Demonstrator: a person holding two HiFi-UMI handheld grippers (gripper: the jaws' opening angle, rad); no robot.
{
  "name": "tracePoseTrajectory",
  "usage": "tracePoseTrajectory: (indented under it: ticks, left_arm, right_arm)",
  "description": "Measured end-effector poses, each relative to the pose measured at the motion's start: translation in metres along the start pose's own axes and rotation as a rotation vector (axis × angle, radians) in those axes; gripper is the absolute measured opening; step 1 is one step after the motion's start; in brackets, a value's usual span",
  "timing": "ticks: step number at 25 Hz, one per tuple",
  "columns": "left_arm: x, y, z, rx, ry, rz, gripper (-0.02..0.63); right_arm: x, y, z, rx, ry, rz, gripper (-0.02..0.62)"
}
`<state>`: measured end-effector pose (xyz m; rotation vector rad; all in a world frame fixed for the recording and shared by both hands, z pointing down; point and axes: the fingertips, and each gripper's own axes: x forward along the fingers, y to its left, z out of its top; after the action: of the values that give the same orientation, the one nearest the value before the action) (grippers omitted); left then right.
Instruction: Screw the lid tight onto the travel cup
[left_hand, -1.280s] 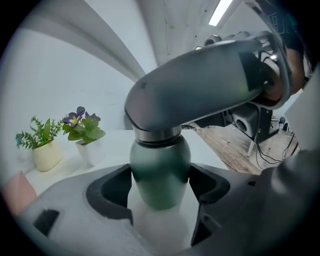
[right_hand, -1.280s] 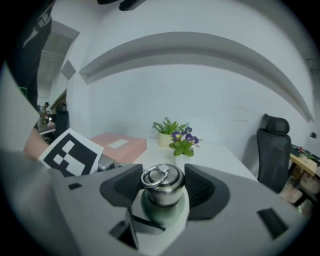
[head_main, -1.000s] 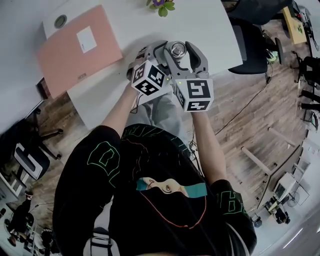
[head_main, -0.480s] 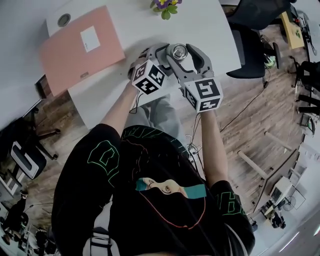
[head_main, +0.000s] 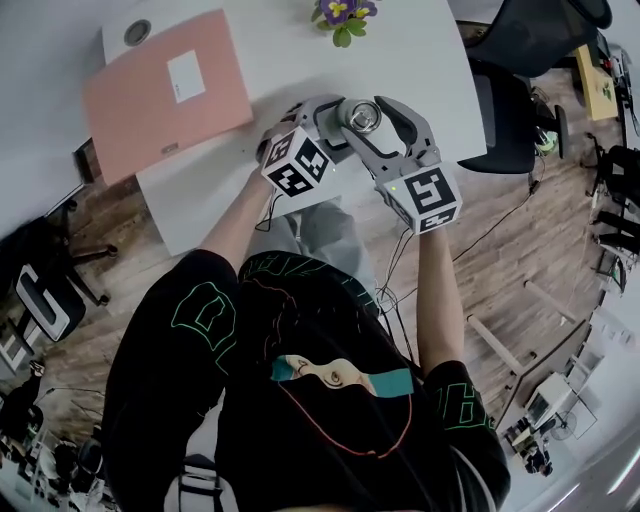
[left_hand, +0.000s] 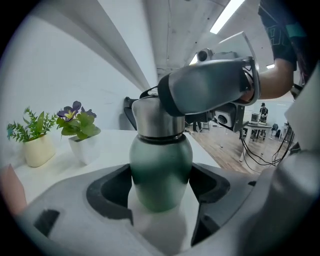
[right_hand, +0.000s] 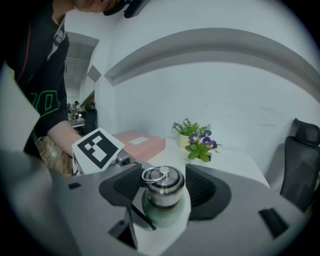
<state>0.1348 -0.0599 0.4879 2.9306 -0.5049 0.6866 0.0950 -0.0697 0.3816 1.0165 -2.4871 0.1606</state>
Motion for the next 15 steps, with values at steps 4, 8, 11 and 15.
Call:
tracePoseTrajectory:
  ticks: [4,8,11,15]
  left_arm:
    - [0.001,0.0,0.0,-0.011,-0.002,-0.002,0.367]
    - [0.001,0.0,-0.003,-0.025,-0.006,-0.011,0.367]
    - [0.0,0.0,-0.003,-0.026,-0.007,-0.011,0.367]
    - [0.0,0.001,-0.003,-0.027,-0.011,-0.006,0.367]
  right_arm:
    - [0.003,0.004,0.004,-0.079,0.016,0.137,0.279]
    - [0.003,0.009,0.002,-0.127,0.039,0.301,0.277]
    - [0.002,0.011,0.001,-0.154,0.059,0.402,0.275]
    - [0.004,0.014,-0.001,-0.183,0.064,0.484,0.276]
